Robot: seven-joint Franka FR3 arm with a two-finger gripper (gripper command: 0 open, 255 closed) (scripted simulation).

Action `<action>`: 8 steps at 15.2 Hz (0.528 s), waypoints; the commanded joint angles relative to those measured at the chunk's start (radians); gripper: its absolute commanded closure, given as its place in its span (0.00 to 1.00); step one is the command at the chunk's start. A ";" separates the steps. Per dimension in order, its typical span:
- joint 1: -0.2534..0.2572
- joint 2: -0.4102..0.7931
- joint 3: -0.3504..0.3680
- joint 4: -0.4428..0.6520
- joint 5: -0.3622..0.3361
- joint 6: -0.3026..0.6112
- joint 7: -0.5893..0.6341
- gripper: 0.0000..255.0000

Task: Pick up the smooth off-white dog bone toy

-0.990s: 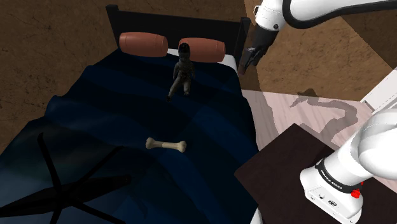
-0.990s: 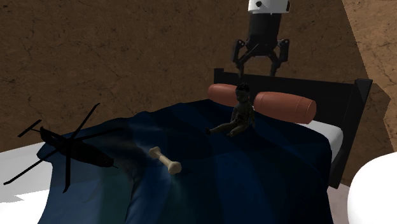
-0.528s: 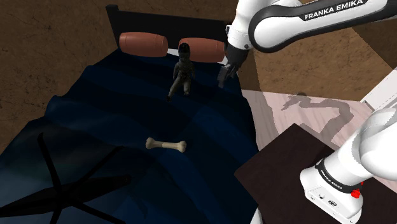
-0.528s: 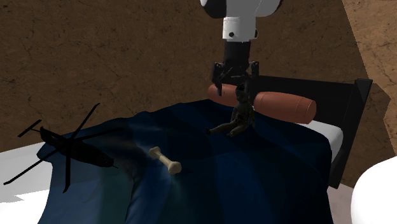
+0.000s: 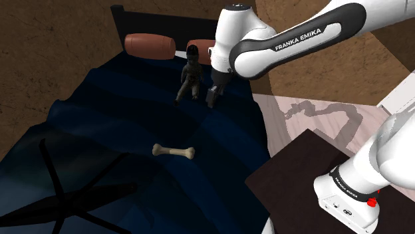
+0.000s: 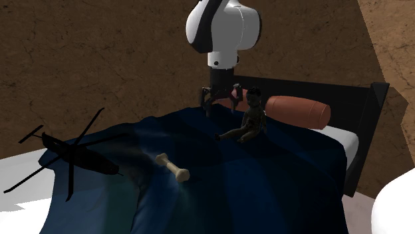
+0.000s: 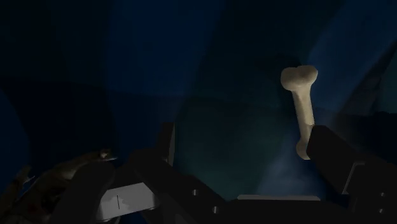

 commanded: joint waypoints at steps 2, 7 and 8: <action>0.022 0.101 0.016 0.054 -0.041 0.036 0.008 0.00; 0.072 0.269 0.031 0.161 -0.115 0.074 0.024 0.00; 0.084 0.302 0.032 0.185 -0.129 0.079 0.026 0.00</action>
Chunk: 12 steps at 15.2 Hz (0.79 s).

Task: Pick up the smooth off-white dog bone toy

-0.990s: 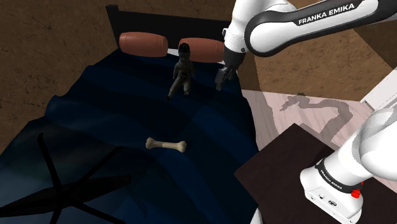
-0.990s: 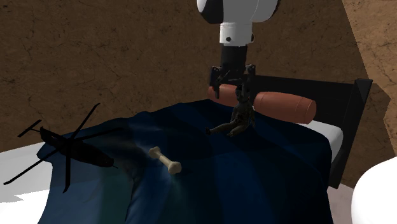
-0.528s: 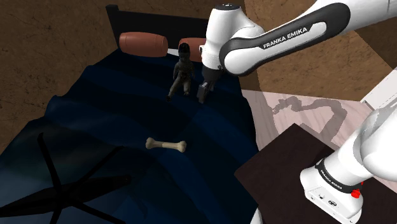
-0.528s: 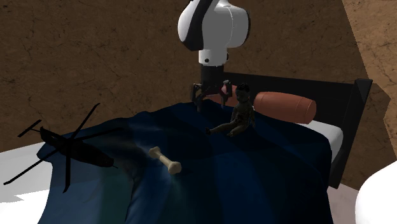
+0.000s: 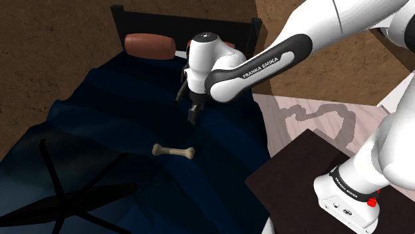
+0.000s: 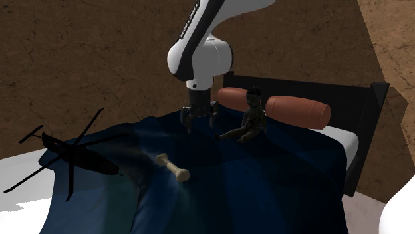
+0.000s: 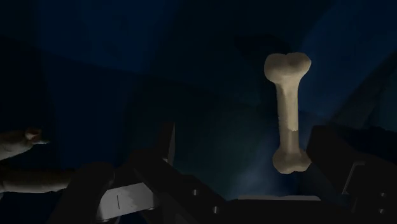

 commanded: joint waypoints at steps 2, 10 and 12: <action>0.034 0.102 0.002 0.071 -0.044 0.017 0.004 0.00; 0.143 0.369 -0.004 0.302 -0.137 0.020 -0.005 0.00; 0.171 0.437 -0.006 0.368 -0.154 0.014 -0.014 0.00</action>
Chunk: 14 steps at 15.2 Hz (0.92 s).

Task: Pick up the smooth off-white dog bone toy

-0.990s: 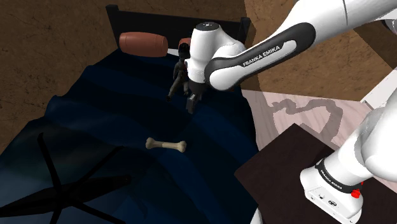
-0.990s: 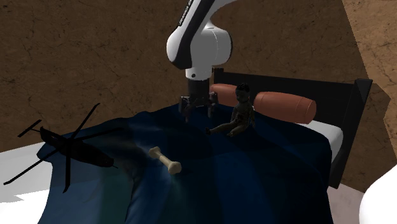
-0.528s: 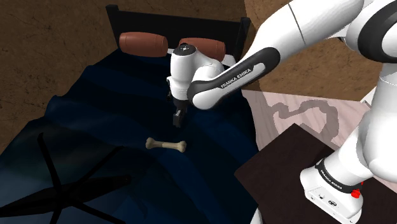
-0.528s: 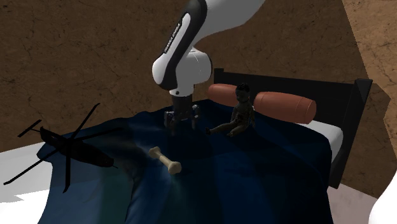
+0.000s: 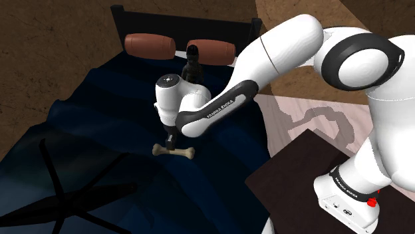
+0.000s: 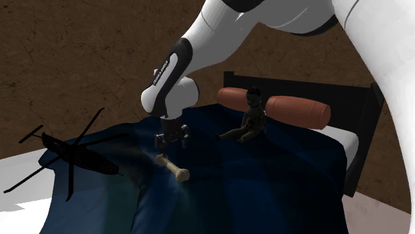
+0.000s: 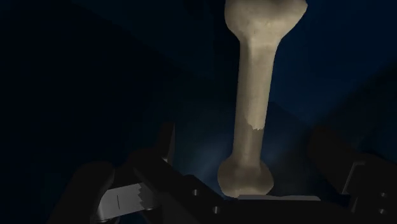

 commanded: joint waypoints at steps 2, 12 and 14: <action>0.040 0.098 -0.003 0.097 -0.024 -0.010 -0.015 0.00; 0.052 0.176 -0.022 0.124 -0.041 0.042 -0.004 1.00; 0.053 0.176 -0.022 0.124 -0.041 0.042 -0.003 1.00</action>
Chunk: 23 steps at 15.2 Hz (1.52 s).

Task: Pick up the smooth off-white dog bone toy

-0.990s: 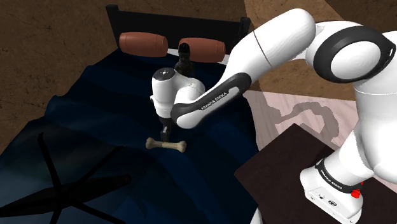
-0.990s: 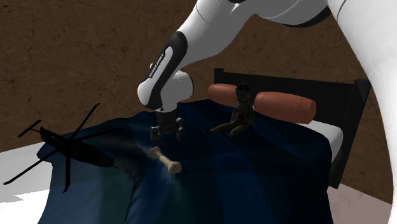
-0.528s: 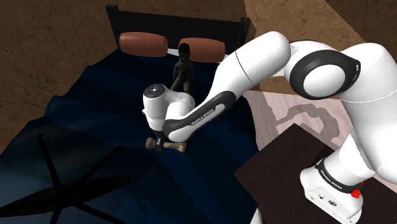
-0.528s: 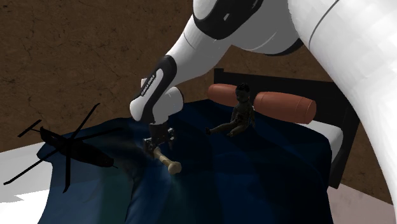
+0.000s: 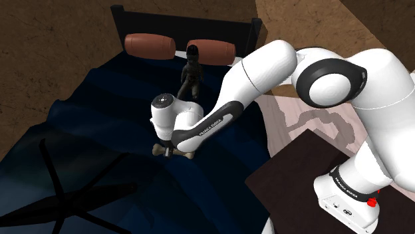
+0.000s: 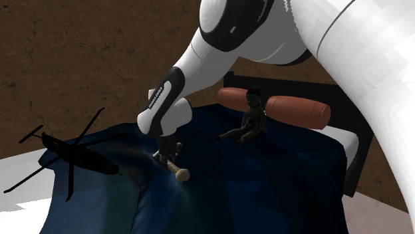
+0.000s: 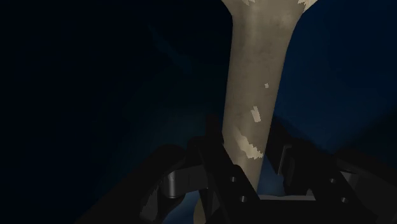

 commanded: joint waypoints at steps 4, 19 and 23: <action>0.000 0.001 0.000 0.001 0.000 0.000 0.000 1.00; -0.020 -0.119 0.029 -0.035 0.028 -0.084 -0.020 1.00; -0.025 -0.147 0.037 -0.038 0.037 -0.109 -0.026 1.00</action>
